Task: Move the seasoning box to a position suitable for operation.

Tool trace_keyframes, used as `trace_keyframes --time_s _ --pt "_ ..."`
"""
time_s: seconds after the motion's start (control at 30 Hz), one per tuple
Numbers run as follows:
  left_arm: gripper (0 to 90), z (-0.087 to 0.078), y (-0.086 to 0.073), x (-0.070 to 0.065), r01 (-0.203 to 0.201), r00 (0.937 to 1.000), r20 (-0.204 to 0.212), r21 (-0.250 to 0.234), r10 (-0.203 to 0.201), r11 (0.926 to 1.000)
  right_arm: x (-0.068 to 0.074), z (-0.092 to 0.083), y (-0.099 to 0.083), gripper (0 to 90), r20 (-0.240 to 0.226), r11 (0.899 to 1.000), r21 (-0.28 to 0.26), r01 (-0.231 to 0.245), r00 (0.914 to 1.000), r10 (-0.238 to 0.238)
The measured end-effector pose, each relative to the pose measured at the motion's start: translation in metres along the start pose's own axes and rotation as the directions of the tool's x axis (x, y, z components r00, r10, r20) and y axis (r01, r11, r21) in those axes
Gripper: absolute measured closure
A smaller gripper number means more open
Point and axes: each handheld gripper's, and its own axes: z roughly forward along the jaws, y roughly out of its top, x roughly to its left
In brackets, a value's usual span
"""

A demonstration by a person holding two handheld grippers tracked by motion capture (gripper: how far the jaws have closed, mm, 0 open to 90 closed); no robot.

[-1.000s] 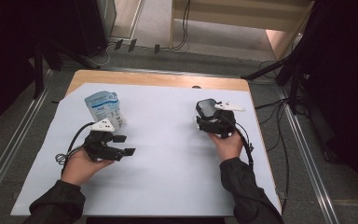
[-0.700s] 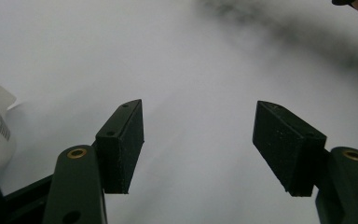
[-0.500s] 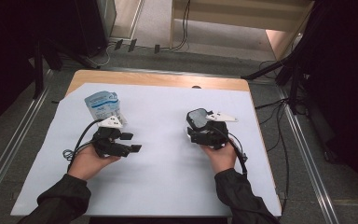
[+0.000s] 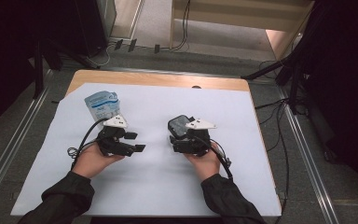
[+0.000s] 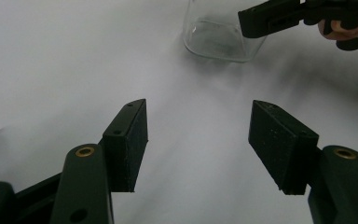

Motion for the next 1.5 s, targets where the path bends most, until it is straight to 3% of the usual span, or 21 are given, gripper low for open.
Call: trace_keyframes --time_s 0.13,0.2,0.37,0.4,0.57,0.6,0.83,1.03,1.07,1.33,1.5 --pt "41.9 0.001 0.0 -0.001 -0.02 0.9997 -0.015 0.005 0.02 0.9998 0.008 0.006 0.001 16.3 -0.009 1.0 -0.002 0.015 0.9998 -0.015" --pt "41.9 0.001 0.0 -0.001 0.001 0.9999 -0.011 0.0 -0.001 1.0 0.011 0.009 0.0 16.3 -0.012 1.0 -0.002 0.018 0.9998 -0.018" --pt "41.9 0.001 0.0 -0.001 -0.001 0.9999 -0.012 0.004 0.001 1.0 0.016 0.016 -0.005 16.2 -0.036 1.0 0.019 0.016 0.9992 -0.016" --pt "41.7 0.001 0.0 -0.001 -0.001 0.9999 -0.013 0.004 0.001 1.0 0.021 0.018 -0.006 16.2 -0.019 0.999 0.01 0.045 0.9988 -0.045" --pt "41.4 0.002 0.0 -0.001 0.0 0.9999 -0.012 0.007 0.0 1.0 0.028 0.019 -0.009 16.2 -0.011 0.998 0.003 0.065 0.9978 -0.065" --pt "41.4 0.003 0.0 -0.001 0.001 0.9999 -0.015 0.005 -0.001 1.0 0.031 0.019 -0.01 16.0 -0.001 0.996 0.009 0.092 0.9958 -0.092" --pt "41.2 0.003 0.0 -0.001 0.003 0.9999 -0.014 0.004 -0.003 1.0 0.029 0.019 -0.01 14.9 -0.028 0.997 0.002 0.082 0.9963 -0.081" --pt "41.3 0.002 0.0 -0.001 0.005 0.9999 -0.01 0.005 -0.005 1.0 0.025 0.011 -0.006 14.8 -0.054 0.998 -0.001 0.065 0.9964 -0.065" --pt "41.3 0.002 0.001 -0.001 0.01 0.9999 -0.002 0.007 -0.01 0.9999 0.024 0.006 -0.005 14.8 -0.07 0.999 0.015 0.04 0.9968 -0.039" --pt "41.4 0.001 0.002 -0.003 -0.005 0.9998 -0.018 0.007 0.006 1.0 0.022 -0.015 -0.011 15.3 -0.074 0.997 0.037 0.064 0.9954 -0.061" --pt "43.8 0.002 0.003 -0.004 0.002 0.9999 -0.012 0.008 -0.002 1.0 0.018 -0.03 -0.011 19.5 -0.113 0.997 0.021 0.068 0.9915 -0.065"
